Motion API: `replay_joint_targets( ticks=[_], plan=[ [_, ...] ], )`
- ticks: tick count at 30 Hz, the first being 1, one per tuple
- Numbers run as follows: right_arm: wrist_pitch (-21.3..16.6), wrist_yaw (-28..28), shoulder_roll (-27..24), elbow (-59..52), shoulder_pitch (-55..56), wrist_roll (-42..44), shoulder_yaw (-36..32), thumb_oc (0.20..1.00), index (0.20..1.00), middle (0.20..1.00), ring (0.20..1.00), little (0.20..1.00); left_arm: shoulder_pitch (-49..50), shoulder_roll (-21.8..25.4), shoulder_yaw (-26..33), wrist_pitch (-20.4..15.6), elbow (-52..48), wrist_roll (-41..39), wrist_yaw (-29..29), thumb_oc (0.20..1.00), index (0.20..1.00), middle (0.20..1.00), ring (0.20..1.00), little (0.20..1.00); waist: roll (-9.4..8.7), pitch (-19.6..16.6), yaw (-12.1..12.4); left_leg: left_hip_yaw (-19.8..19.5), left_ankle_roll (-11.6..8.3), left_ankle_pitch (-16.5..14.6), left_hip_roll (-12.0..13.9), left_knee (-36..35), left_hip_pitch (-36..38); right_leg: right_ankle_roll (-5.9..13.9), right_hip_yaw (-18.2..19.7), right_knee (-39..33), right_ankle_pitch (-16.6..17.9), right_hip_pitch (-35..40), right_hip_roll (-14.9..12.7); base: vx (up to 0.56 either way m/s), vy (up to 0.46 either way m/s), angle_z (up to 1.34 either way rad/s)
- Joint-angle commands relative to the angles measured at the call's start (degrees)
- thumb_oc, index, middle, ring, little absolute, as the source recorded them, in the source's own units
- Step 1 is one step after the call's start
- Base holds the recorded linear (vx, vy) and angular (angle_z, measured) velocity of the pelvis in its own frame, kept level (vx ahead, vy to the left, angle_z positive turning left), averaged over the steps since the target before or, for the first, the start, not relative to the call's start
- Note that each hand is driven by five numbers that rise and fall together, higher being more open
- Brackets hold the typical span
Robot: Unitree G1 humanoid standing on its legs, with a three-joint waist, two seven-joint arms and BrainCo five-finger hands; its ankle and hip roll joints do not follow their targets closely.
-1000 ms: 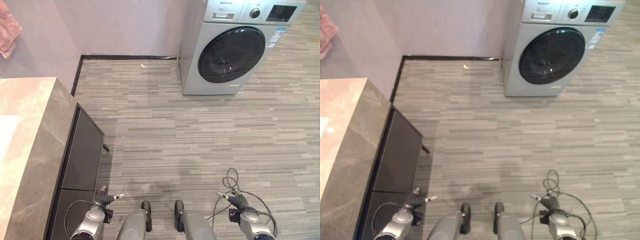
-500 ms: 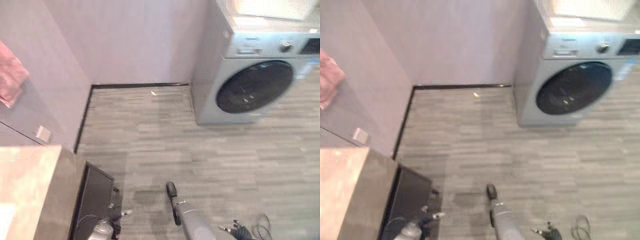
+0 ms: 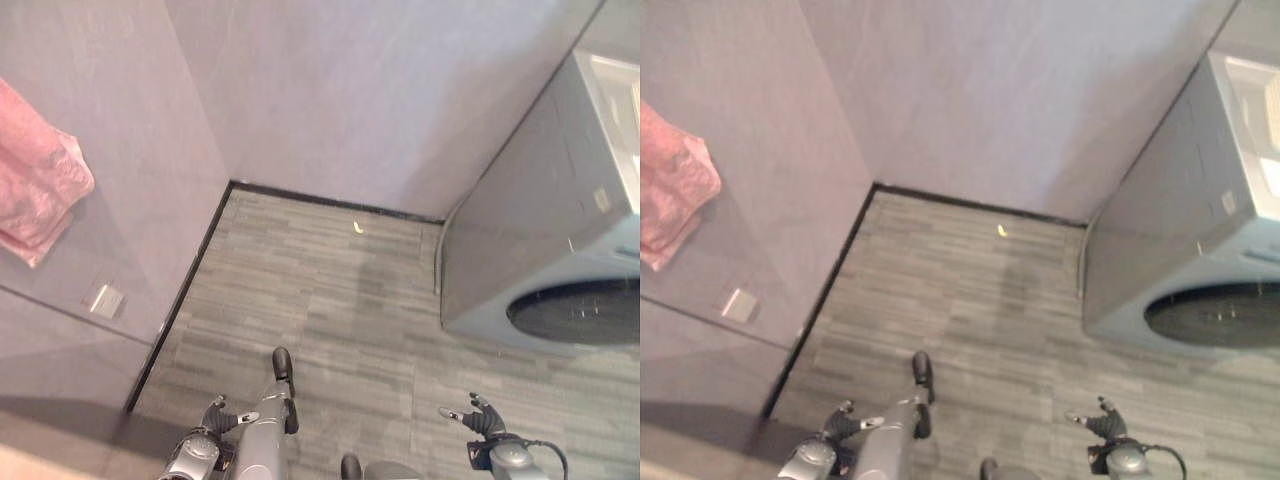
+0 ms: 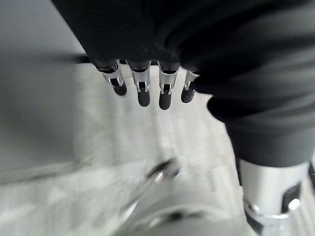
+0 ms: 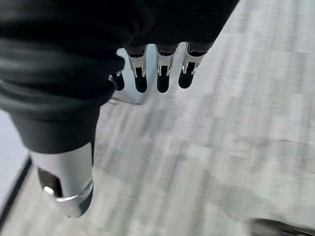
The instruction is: Put brush and paste in cup on sink, flatten towel.
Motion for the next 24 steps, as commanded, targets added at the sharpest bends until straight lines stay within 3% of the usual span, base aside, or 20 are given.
replay_joint_targets(
  ticks=[1,5,9,14,16,17,19,21,23,24],
  plan=[
    [-1.16,0.9,-1.62,-3.77,-1.77,-1.74,-1.44,1.0,1.0,1.0,1.0,1.0,-4.68,2.64,1.49,-1.13,-0.65,1.14,1.13,1.0,1.0,1.0,1.0,1.0,-1.94,-0.22,-0.42,1.08,-5.29,-2.34,-2.38,-1.04,9.19,5.14,-2.05,1.77,6.76,-13.05,-3.46,0.33,0.231,-0.61],
    [-1.3,1.38,-0.88,-3.95,-2.66,-2.17,-1.08,1.0,1.0,1.0,1.0,1.0,-3.51,2.21,1.8,-1.29,-1.17,0.83,1.13,1.0,1.0,1.0,1.0,1.0,-2.13,-1.82,0.69,2.38,-4.27,-3.9,-3.33,-1.88,10.09,6.18,-1.62,0.85,7.11,-12.34,-5.08,0.23,0.195,-0.3],
    [-1.31,1.84,-0.22,-4.2,-4.28,-2.78,0.27,1.0,1.0,1.0,1.0,1.0,-3.02,2.15,1.42,-1.3,-2.66,0.3,0.67,1.0,1.0,1.0,1.0,1.0,-2.29,-2.41,1.33,2.69,-3.24,-5.44,-4.42,-2.42,11.15,7.49,-2.08,4.45,8.29,-13.66,-6.31,0.12,0.149,0.02],
    [-1.18,2.46,0.39,-6.06,-4.97,-3.57,1.63,1.0,1.0,1.0,1.0,1.0,-2.8,2.43,2.23,-0.95,-1.69,-0.24,0.87,1.0,1.0,1.0,1.0,1.0,-2.06,-2.09,1.43,1.18,-1.73,-6.04,-5.74,-5.31,13.76,8.88,-3.2,14.3,12.5,-17.23,-7.04,0.09,0.146,0.17],
    [-1.21,2.63,0.6,-6.46,-4.62,-3.65,1.9,1.0,1.0,1.0,1.0,1.0,-2.68,2.74,2.38,-0.73,-1.49,-0.24,0.9,1.0,1.0,1.0,1.0,1.0,-1.13,-1.9,0.55,-1.08,-1.5,-5.76,-5.85,-7.45,16.11,8.35,-2.21,17.54,12.52,-20.9,-4.75,0.11,0.091,0.33],
    [-1.27,2.59,0.66,-6.84,-4.45,-3.71,1.99,1.0,1.0,1.0,1.0,1.0,-2.8,2.84,2.22,-0.63,-1.18,0.01,0.84,1.0,1.0,1.0,1.0,1.0,-0.75,-1.83,-0.03,-2.19,-1.58,-5.51,-5.93,-8.34,17.09,7.74,-1.08,16.8,11.39,-22.94,-3.13,0.07,0.036,0.39],
    [-1.37,2.71,0.7,-7.26,-3.71,-3.78,1.99,1.0,1.0,1.0,1.0,1.0,-3.06,3.06,2.21,-0.68,0.05,0.38,0.76,1.0,1.0,1.0,1.0,1.0,-0.32,-1.3,-0.49,-3.81,-2.01,-5.14,-5.7,-9.98,18.63,6.67,-1.81,13.5,9.32,-26.13,-2.48,0.12,0.018,0.59],
    [-1.38,2.68,0.67,-7.5,-3.48,-3.71,2.03,1.0,1.0,1.0,1.0,1.0,-3.07,3.03,2.07,-0.63,0.3,0.55,0.69,1.0,1.0,1.0,1.0,1.0,-0.41,-0.82,-0.98,-5.05,-2.1,-5.15,-5.89,-10.24,19.26,6.57,-2.06,12.08,9.57,-26.59,-2.31,0.11,-0.017,0.61],
    [-1.81,1.95,0.31,-8.19,-2.44,-3.08,1.65,1.0,1.0,1.0,1.0,1.0,-3.47,3.16,1.44,-0.73,0.56,1.26,0.77,1.0,1.0,1.0,1.0,1.0,-1.14,0.09,-2.23,-9.37,-2.44,-5.43,-7.49,-11.5,21.14,6.56,2.82,5.39,12.41,-30.11,0.82,0.14,-0.035,0.5],
    [-1.81,1.95,0.29,-8.19,-2.42,-3.08,1.64,1.0,1.0,1.0,1.0,1.0,-3.47,3.13,1.43,-0.75,0.58,1.26,0.77,1.0,1.0,1.0,1.0,1.0,-1.05,0.2,-2.35,-9.53,-2.44,-5.5,-7.43,-11.52,21.31,6.55,2.66,5.27,12.39,-29.87,0.84,0.1,-0.028,0.73]
  ],
)
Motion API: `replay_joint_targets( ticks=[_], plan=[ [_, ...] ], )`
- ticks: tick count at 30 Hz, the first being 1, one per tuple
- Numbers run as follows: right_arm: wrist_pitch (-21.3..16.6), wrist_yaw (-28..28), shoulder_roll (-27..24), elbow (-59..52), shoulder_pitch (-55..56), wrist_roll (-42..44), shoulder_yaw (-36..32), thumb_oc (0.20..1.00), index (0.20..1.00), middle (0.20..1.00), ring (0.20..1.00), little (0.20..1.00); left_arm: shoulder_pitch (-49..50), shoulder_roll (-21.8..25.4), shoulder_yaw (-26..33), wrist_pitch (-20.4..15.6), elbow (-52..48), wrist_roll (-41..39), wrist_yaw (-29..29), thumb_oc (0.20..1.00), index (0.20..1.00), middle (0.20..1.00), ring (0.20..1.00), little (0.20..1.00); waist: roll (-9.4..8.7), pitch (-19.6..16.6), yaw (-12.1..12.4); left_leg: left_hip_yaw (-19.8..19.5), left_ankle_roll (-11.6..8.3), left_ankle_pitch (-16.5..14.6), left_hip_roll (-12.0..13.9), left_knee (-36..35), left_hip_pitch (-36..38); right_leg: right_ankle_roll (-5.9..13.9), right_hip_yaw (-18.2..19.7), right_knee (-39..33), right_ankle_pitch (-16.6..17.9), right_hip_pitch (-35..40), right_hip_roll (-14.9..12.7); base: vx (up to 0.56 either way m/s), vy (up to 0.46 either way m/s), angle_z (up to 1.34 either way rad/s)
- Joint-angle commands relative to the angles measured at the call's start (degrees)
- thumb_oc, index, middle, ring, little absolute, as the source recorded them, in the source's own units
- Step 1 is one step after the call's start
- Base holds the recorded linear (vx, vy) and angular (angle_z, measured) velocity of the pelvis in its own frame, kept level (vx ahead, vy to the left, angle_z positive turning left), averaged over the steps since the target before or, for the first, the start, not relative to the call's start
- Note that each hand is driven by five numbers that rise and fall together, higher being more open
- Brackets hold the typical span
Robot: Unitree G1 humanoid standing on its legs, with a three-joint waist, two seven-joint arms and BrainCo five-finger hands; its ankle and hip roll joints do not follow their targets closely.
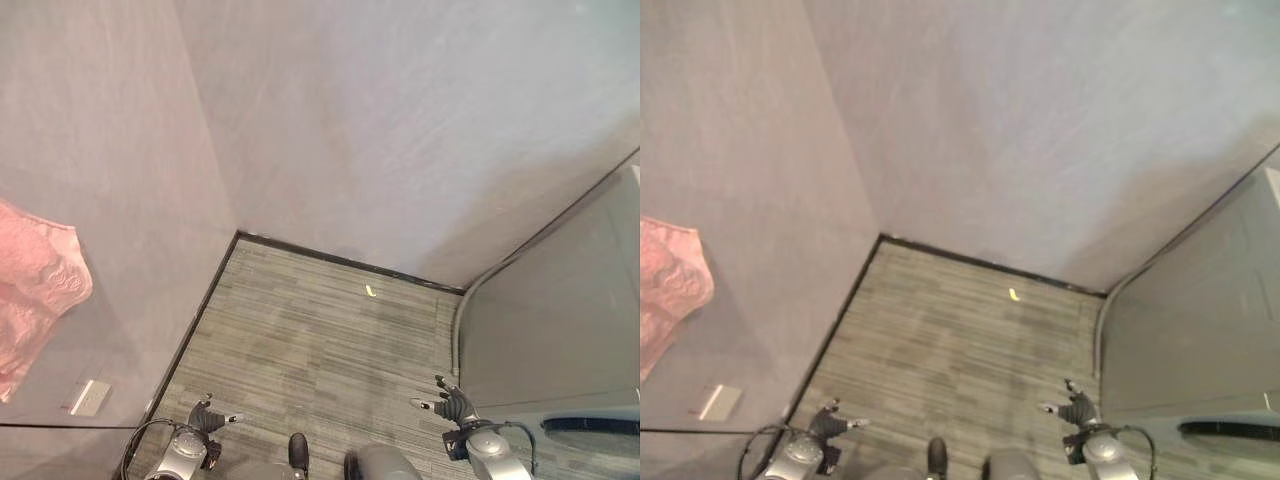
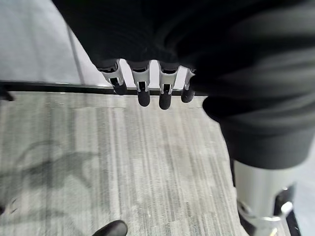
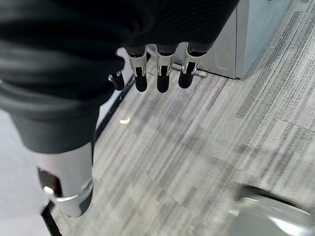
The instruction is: Put brush and paste in cup on sink, flatten towel.
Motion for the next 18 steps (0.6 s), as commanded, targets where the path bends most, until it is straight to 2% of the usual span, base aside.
replay_joint_targets(
  ticks=[1,2,3,4,5,6,7,9,11,15,16,17,18],
  plan=[
    [-1.66,-0.74,-2.3,-3.51,0.09,-0.07,-1.96,1.0,1.0,1.0,1.0,1.0,-0.98,1.85,0.5,-1.28,-0.5,1.37,0.53,1.0,1.0,1.0,1.0,1.0,-1.44,2.17,-2.54,1.19,-7.46,-1.92,-2.7,2.48,2.47,2.98,2.77,-2.63,6.84,2.1,1.17,0.12,-0.031,1.04],
    [-1.67,-0.71,-2.54,-3.41,0.52,-0.25,-1.98,1.0,1.0,1.0,1.0,1.0,-0.93,1.59,0.34,-1.43,-0.3,1.51,0.4,1.0,1.0,1.0,1.0,1.0,-1.53,2.38,-2.85,-0.88,-7.52,-2.16,-3.18,2.27,3.36,3.28,3.56,-3.64,7.97,0.98,1.65,0.23,-0.072,1.48],
    [-1.7,-0.63,-2.98,-2.9,1.35,-0.42,-2.09,1.0,1.0,1.0,1.0,1.0,-0.59,1.33,-0.25,-1.71,0.0,1.89,0.17,1.0,1.0,1.0,1.0,1.0,-1.74,2.48,-3.38,-4.86,-7.75,-2.16,-4.18,2.59,4.36,3.7,6.13,-4.18,9.28,-0.27,2.89,0.18,-0.057,1.39],
    [-1.73,-0.63,-3.0,-2.87,1.35,-0.41,-2.08,1.0,1.0,1.0,1.0,1.0,-0.57,1.31,-0.25,-1.71,-0.01,1.89,0.17,1.0,1.0,1.0,1.0,1.0,-1.66,2.52,-3.58,-5.09,-7.75,-2.21,-4.14,2.63,4.41,3.68,5.91,-4.16,9.2,-0.19,2.86,0.22,-0.088,1.81],
    [-1.75,-0.48,-3.32,-2.34,2.5,-0.04,-2.41,1.0,1.0,1.0,1.0,1.0,-0.66,1.04,-1.45,-1.86,0.58,2.69,-0.39,1.0,1.0,1.0,1.0,1.0,-1.75,2.23,-4.28,-9.63,-8.27,-2.1,-5.28,3.61,4.95,3.72,9.79,-3.22,9.49,0.4,3.7,0.1,-0.048,1.58],
    [-1.78,-0.48,-3.33,-2.33,2.53,-0.04,-2.41,1.0,1.0,1.0,1.0,1.0,-0.64,1.03,-1.47,-1.86,0.58,2.69,-0.38,1.0,1.0,1.0,1.0,1.0,-1.73,2.29,-4.49,-9.86,-8.27,-2.12,-5.28,3.67,5.02,3.69,9.57,-3.23,9.42,0.53,3.62,0.19,-0.115,2.12],
    [-1.75,0.1,-3.83,-3.26,3.12,-0.79,-1.92,1.0,1.0,1.0,1.0,1.0,-0.36,0.59,-1.82,-2.01,0.97,2.9,-0.5,1.0,1.0,1.0,1.0,1.0,-1.72,1.52,-4.41,-12.28,-8.39,-2.1,-5.49,4.13,5.35,2.73,8.4,-4.49,9.51,2.41,2.73,0.12,-0.104,1.73],
    [-1.79,0.04,-3.98,-2.7,2.64,-1.12,-1.42,1.0,1.0,1.0,1.0,1.0,-0.24,0.5,-1.68,-1.98,1.25,2.73,-0.31,1.0,1.0,1.0,1.0,1.0,-1.72,1.27,-4.26,-12.78,-8.69,-1.89,-5.41,4.24,5.27,2.57,8.0,-4.62,9.72,2.79,2.61,0.11,-0.108,1.05],
    [-1.88,0.18,-4.55,-2.35,1.25,-1.78,0.02,1.0,1.0,1.0,1.0,1.0,0.53,0.45,-0.96,-2.27,1.4,1.54,0.32,1.0,1.0,1.0,1.0,1.0,-1.54,0.41,-3.09,-14.13,-9.42,-1.87,-5.12,5.75,4.64,1.76,6.03,-4.75,8.98,3.52,2.11,0.13,-0.136,0.37],
    [-2.16,0.52,-5.91,-4.55,1.08,-2.43,0.9,1.0,1.0,1.0,1.0,1.0,1.76,0.64,-0.08,-2.41,-0.11,0.2,0.88,1.0,1.0,1.0,1.0,1.0,-1.42,0.12,-2.85,-16.18,-10.98,-2.01,-5.48,11.26,3.59,0.08,4.66,-4.61,7.01,5.13,2.19,0.14,-0.11,0.68],
    [-2.27,0.56,-6.16,-4.75,1.37,-2.21,0.68,1.0,1.0,1.0,1.0,1.0,1.89,0.51,0.17,-2.53,-0.55,-0.08,1.02,1.0,1.0,1.0,1.0,1.0,-1.32,0.36,-2.77,-15.18,-12.18,-0.91,-5.59,13.31,2.84,-0.14,4.05,-4.92,6.85,5.87,2.05,0.08,-0.043,0.72],
    [-2.28,0.56,-6.18,-4.74,1.38,-2.21,0.69,1.0,1.0,1.0,1.0,1.0,1.92,0.5,0.17,-2.51,-0.58,-0.08,1.02,1.0,1.0,1.0,1.0,1.0,-1.27,0.38,-2.89,-15.27,-12.18,-1.07,-5.62,13.63,2.7,-0.13,3.93,-4.97,6.86,5.92,2.03,0.05,-0.035,0.61],
    [-2.37,0.5,-6.53,-5.52,1.48,-2.15,0.32,1.0,1.0,1.0,1.0,1.0,1.98,0.39,0.39,-2.57,-1.07,-0.15,1.33,1.0,1.0,1.0,1.0,1.0,-1.15,0.94,-3.19,-11.04,-13.59,-0.03,-4.82,17.31,0.98,-0.18,2.57,-5.54,6.46,7.29,1.39,0.08,-0.088,0.6]
  ],
)
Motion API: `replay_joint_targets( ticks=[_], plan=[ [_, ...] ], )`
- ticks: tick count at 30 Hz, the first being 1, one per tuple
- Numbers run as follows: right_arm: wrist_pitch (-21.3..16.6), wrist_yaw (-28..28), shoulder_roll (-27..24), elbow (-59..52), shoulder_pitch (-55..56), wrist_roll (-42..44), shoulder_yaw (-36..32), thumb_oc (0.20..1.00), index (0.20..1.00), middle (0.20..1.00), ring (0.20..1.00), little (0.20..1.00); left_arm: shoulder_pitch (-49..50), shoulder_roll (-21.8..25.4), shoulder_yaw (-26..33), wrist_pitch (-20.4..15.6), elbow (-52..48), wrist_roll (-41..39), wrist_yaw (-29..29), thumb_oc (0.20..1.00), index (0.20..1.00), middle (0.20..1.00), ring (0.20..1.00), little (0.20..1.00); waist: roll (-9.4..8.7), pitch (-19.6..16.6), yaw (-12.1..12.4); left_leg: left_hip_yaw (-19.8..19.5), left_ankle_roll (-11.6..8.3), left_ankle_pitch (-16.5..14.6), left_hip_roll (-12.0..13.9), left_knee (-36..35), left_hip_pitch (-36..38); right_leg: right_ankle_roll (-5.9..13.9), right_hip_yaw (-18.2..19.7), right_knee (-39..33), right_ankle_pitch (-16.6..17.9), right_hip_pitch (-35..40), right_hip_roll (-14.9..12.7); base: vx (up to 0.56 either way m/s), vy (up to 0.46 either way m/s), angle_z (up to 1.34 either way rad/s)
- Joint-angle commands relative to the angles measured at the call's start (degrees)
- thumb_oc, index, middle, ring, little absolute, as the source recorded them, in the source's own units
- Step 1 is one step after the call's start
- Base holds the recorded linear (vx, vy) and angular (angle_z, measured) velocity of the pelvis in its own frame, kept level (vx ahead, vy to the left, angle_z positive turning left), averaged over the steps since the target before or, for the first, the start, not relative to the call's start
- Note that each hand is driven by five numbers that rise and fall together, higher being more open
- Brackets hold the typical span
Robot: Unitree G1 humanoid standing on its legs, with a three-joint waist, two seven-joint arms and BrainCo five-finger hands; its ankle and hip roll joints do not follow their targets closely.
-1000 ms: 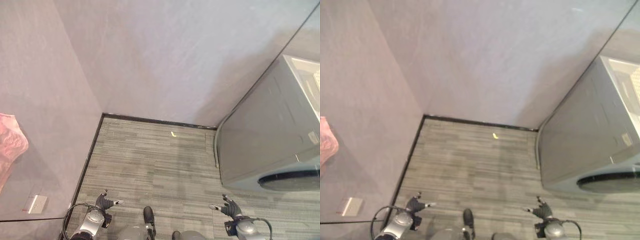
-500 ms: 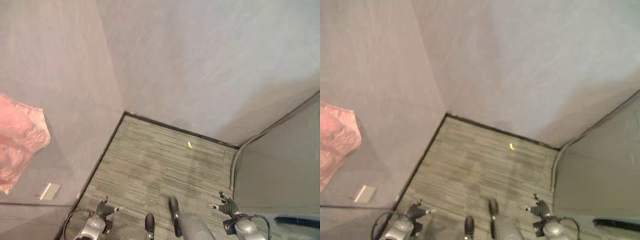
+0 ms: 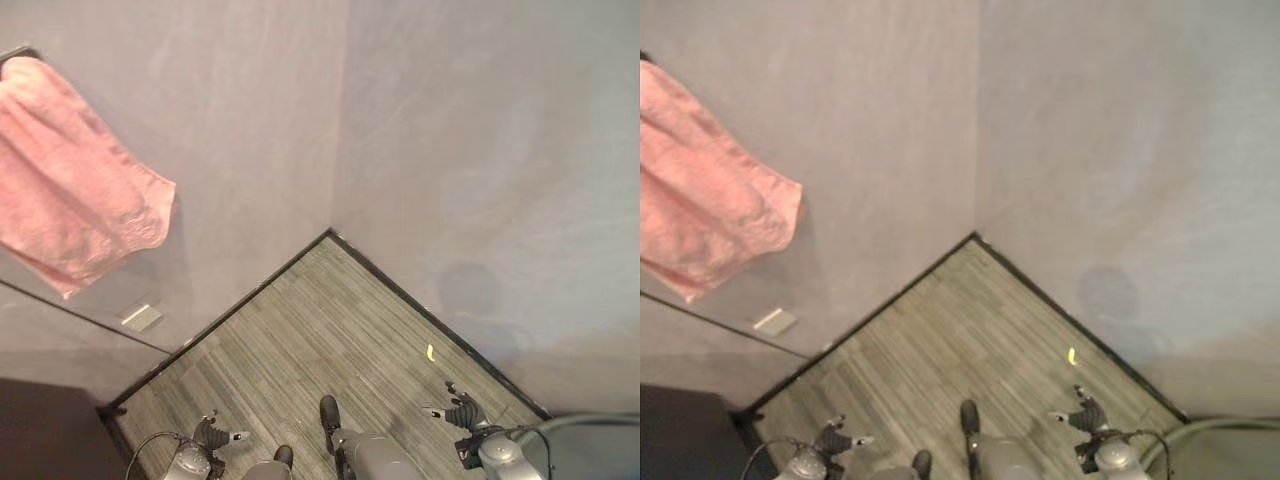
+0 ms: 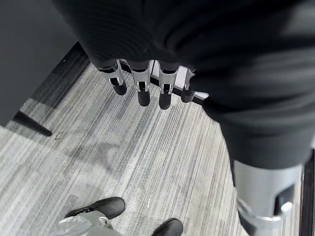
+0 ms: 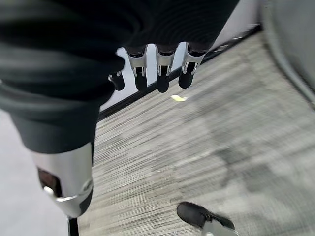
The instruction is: Put brush and paste in cup on sink, flatten towel.
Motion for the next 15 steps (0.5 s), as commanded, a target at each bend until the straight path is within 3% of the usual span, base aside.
replay_joint_targets(
  ticks=[1,2,3,4,6,7,10,12,14,15],
  plan=[
    [-1.52,-0.17,-2.2,-3.79,0.96,-0.63,-2.37,1.0,1.0,1.0,1.0,1.0,-1.36,1.11,2.43,-1.31,-3.11,-0.76,1.91,1.0,1.0,1.0,1.0,1.0,-0.23,1.53,-0.68,14.16,-2.45,9.06,-2.59,6.8,-0.58,5.05,1.57,6.68,-6.37,2.51,-3.21,0.07,-0.089,0.53],
    [-1.53,-0.17,-2.16,-3.78,0.92,-0.63,-2.36,1.0,1.0,1.0,1.0,1.0,-1.38,1.15,2.44,-1.29,-3.12,-0.76,1.91,1.0,1.0,1.0,1.0,1.0,-0.3,1.39,-0.74,14.14,-2.45,9.23,-2.67,6.79,-0.83,5.07,1.55,6.6,-6.23,2.32,-3.29,0.09,-0.101,0.75],
    [-1.28,-0.64,-1.99,-3.77,1.09,-0.48,-2.73,1.0,1.0,1.0,1.0,1.0,-1.89,1.42,2.46,-1.21,-3.86,-1.18,1.98,1.0,1.0,1.0,1.0,1.0,-0.41,1.98,-0.9,19.29,-2.25,9.32,-0.18,7.03,-2.55,4.97,-0.11,6.56,-6.88,3.3,-3.99,0.1,-0.035,1.47],
    [-1.01,-1.35,-1.51,-3.36,1.28,-0.63,-2.75,1.0,1.0,1.0,1.0,1.0,-2.98,1.78,2.67,-1.23,-4.76,-1.77,2.53,1.0,1.0,1.0,1.0,1.0,-1.05,2.18,-0.82,24.49,-0.31,7.57,3.28,3.79,-5.89,5.21,-2.18,6.2,-8.18,4.54,-5.59,0.11,-0.031,1.88],
    [-0.78,-1.68,-1.24,-3.48,1.34,-1.38,-2.08,1.0,1.0,1.0,1.0,1.0,-3.1,2.13,3.3,-1.33,-4.83,-2.44,3.32,1.0,1.0,1.0,1.0,1.0,-1.49,2.52,0.17,23.03,0.08,7.24,4.14,-0.14,-8.81,5.71,-3.1,5.8,-9.62,6.37,-6.52,0.26,0.113,1.19],
    [-0.87,-1.93,-0.9,-2.89,1.31,-2.78,-1.51,1.0,1.0,1.0,1.0,1.0,-2.92,2.5,3.92,-1.57,-4.75,-3.17,4.39,1.0,1.0,1.0,1.0,1.0,-1.12,2.51,0.87,24.05,-1.61,13.81,8.66,-6.06,-12.47,6.02,-3.72,5.2,-10.89,8.35,-6.99,0.4,0.218,0.2],
    [-0.39,-1.69,-0.69,-2.99,1.04,-4.62,-0.73,1.0,1.0,1.0,1.0,1.0,-2.55,3.03,4.78,-1.26,-4.66,-2.89,4.92,1.0,1.0,1.0,1.0,1.0,-0.01,1.83,1.95,27.38,-3.73,19.56,12.73,-10.62,-13.78,7.05,-3.72,5.05,-13.73,13.5,-8.56,0.49,0.305,0.32],
    [-0.21,-1.64,-0.38,-3.12,0.5,-5.35,-0.05,1.0,1.0,1.0,1.0,1.0,-1.74,2.9,4.99,-1.4,-4.86,-3.01,5.21,1.0,1.0,1.0,1.0,1.0,0.2,1.29,2.52,26.47,-3.08,18.6,11.57,-9.82,-12.62,7.93,-3.09,5.21,-14.15,14.97,-10.04,0.44,0.351,-0.16],
    [-0.21,-1.52,0.43,-3.13,-0.22,-5.09,-0.37,1.0,1.0,1.0,1.0,1.0,-1.3,2.9,5.59,-1.56,-5.9,-4.1,5.48,1.0,1.0,1.0,1.0,1.0,-0.61,0.67,2.8,26.64,-1.62,15.61,9.07,-6.81,-12.75,9.36,-2.0,8.23,-13.75,15.24,-13.22,0.42,0.422,-0.57],
    [-0.12,-2.01,1.82,-2.84,-1.23,-3.77,-0.39,1.0,1.0,1.0,1.0,1.0,-0.98,2.66,6.4,-1.82,-6.41,-6.2,5.78,1.0,1.0,1.0,1.0,1.0,-1.0,0.76,3.36,28.11,0.14,13.01,7.86,-5.3,-11.84,10.12,-1.28,14.12,-10.37,12.47,-15.33,0.35,0.437,-0.45]
  ],
)
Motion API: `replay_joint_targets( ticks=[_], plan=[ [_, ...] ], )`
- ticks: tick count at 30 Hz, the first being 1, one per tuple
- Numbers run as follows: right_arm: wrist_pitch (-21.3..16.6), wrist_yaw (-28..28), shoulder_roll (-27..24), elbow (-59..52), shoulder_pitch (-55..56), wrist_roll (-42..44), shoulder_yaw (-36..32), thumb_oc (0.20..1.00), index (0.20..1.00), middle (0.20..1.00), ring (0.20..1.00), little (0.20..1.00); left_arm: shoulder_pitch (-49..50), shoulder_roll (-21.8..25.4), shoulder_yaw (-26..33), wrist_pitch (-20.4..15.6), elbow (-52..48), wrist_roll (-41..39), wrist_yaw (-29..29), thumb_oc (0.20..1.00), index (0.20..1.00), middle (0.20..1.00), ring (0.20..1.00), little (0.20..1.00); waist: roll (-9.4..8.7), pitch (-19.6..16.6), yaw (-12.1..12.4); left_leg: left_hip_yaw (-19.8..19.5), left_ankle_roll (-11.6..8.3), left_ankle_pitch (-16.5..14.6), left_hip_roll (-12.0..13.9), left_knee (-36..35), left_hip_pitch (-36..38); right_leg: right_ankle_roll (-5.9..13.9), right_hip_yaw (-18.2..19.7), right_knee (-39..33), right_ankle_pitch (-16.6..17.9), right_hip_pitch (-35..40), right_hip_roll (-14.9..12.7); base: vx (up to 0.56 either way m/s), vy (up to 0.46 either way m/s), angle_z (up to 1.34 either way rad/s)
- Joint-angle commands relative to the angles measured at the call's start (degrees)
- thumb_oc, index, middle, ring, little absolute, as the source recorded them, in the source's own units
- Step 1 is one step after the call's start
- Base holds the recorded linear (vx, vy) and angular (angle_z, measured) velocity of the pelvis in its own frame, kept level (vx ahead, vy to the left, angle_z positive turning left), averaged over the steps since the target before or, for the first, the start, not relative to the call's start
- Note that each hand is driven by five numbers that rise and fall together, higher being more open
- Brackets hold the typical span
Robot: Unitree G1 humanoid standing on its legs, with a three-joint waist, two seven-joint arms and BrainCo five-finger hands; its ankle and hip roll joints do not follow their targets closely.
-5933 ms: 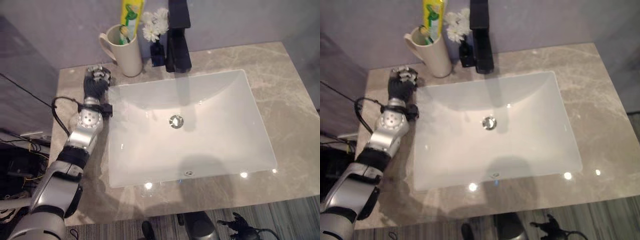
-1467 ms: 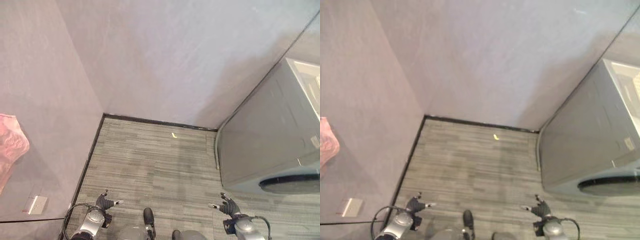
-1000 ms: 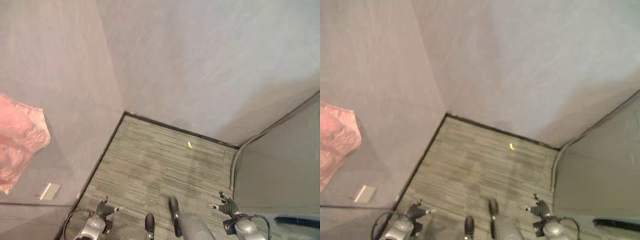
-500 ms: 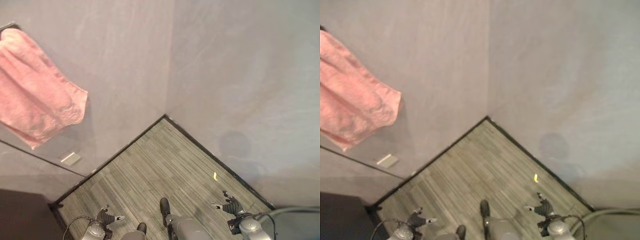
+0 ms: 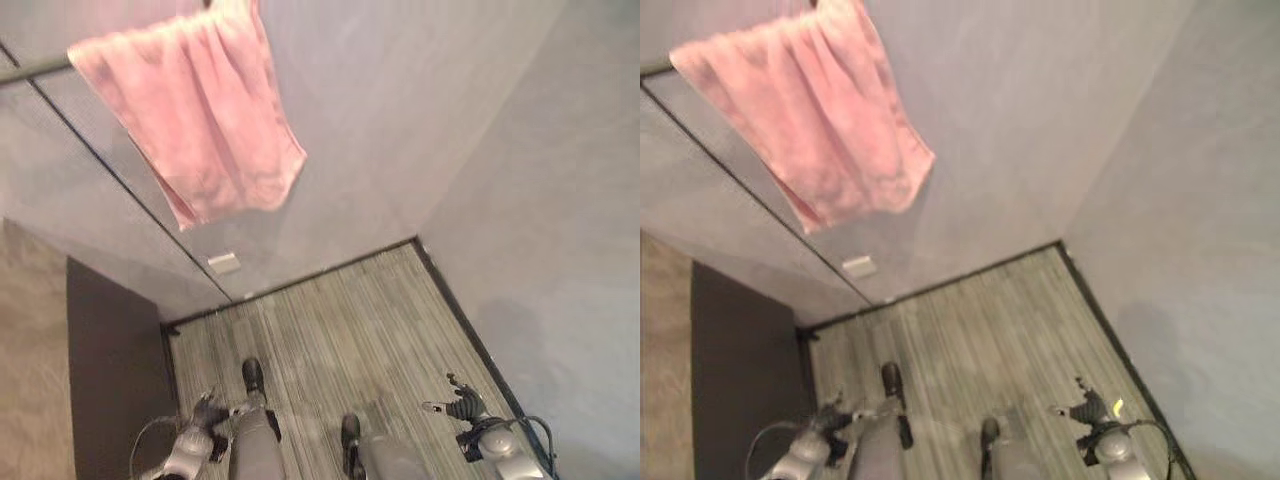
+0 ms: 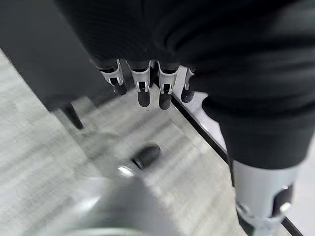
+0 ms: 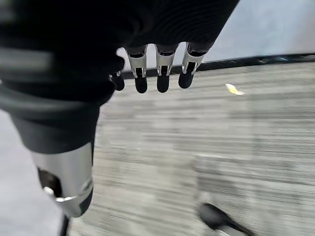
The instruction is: Put brush and paste in cup on sink, flatten towel.
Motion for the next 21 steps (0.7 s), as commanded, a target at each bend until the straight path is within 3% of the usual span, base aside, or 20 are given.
replay_joint_targets(
  ticks=[1,4,5,6,8,9,11,18,21],
  plan=[
    [-0.91,-0.61,2.39,-4.89,0.55,1.7,0.66,1.0,1.0,1.0,1.0,1.0,-0.79,3.61,2.4,-1.71,-5.21,-4.0,2.28,1.0,1.0,1.0,1.0,1.0,-1.94,-1.95,-0.2,0.53,3.63,-1.63,-3.87,5.65,0.06,6.11,1.32,9.4,8.81,0.93,-6.67,0.28,0.398,-0.54],
    [-1.27,-0.66,3.24,-6.2,-0.49,3.25,1.11,1.0,1.0,1.0,1.0,1.0,-0.34,4.37,1.21,-1.67,-7.63,-2.36,2.05,1.0,1.0,1.0,1.0,1.0,-0.41,-0.71,-1.1,0.12,5.17,-2.52,-5.09,2.99,3.31,5.52,1.86,18.87,12.73,-5.11,-4.29,0.2,0.288,-0.34],
    [-1.51,-0.54,3.2,-6.59,-0.57,3.74,1.19,1.0,1.0,1.0,1.0,1.0,-0.42,4.82,0.2,-1.41,-8.19,-1.03,1.62,1.0,1.0,1.0,1.0,1.0,-0.21,-0.52,-2.36,-1.57,5.45,-2.62,-6.2,1.9,4.38,4.92,5.14,20.22,10.74,-6.77,0.0,0.27,0.23,0.19],
    [-1.79,-0.59,3.22,-6.95,-0.52,4.38,1.02,1.0,1.0,1.0,1.0,1.0,-0.72,5.04,-0.42,-1.53,-8.14,0.04,1.33,1.0,1.0,1.0,1.0,1.0,-0.03,-0.59,-2.98,-2.6,5.67,-2.85,-6.89,0.76,5.64,4.68,5.54,19.1,9.04,-8.63,2.03,0.28,0.183,0.14],
    [-2.2,-1.21,2.95,-7.92,-0.33,5.1,0.83,1.0,1.0,1.0,1.0,1.0,-0.72,5.09,-0.92,-1.86,-8.51,0.98,1.34,1.0,1.0,1.0,1.0,1.0,0.62,-0.87,-3.53,-3.09,5.48,-3.32,-7.46,-0.96,8.14,3.99,3.11,14.06,6.58,-9.89,2.94,0.28,0.131,0.5],
    [-2.5,-1.63,2.65,-7.72,-0.41,5.66,0.6,1.0,1.0,1.0,1.0,1.0,-0.86,5.11,-1.09,-1.9,-8.18,1.18,1.35,1.0,1.0,1.0,1.0,1.0,0.52,-0.65,-4.27,-4.2,5.39,-3.9,-8.38,-1.27,9.53,3.64,4.28,9.69,6.43,-11.14,4.02,0.26,0.062,0.68],
    [-2.76,-2.17,2.16,-8.38,0.19,5.96,-0.03,1.0,1.0,1.0,1.0,1.0,-0.81,5.42,-1.24,-2.17,-8.48,1.89,1.15,1.0,1.0,1.0,1.0,1.0,0.08,-0.76,-4.75,-5.43,5.36,-4.45,-9.29,-1.66,10.91,3.81,6.18,3.61,7.91,-11.67,4.84,0.25,0.012,0.51],
    [-3.66,-1.12,-0.56,-8.67,2.05,8.36,-4.01,1.0,1.0,1.0,1.0,1.0,4.32,6.79,-0.54,-3.56,-16.05,3.53,-0.69,1.0,1.0,1.0,1.0,1.0,-0.86,-2.47,-3.22,-6.47,4.81,-5.51,-9.92,-0.93,12.51,3.96,3.48,-2.14,9.73,-5.62,3.06,0.1,-0.054,0.69],
    [-5.47,1.91,-4.49,-8.56,3.52,11.62,-6.65,1.0,1.0,1.0,1.0,1.0,9.93,9.96,0.51,-5.17,-21.93,4.26,-3.7,1.0,1.0,1.0,1.0,1.0,-1.21,-3.35,-2.0,-7.68,3.97,-5.29,-9.34,-1.38,12.93,3.5,2.56,-3.69,9.23,-3.46,3.18,0.07,-0.117,0.13]
  ],
)
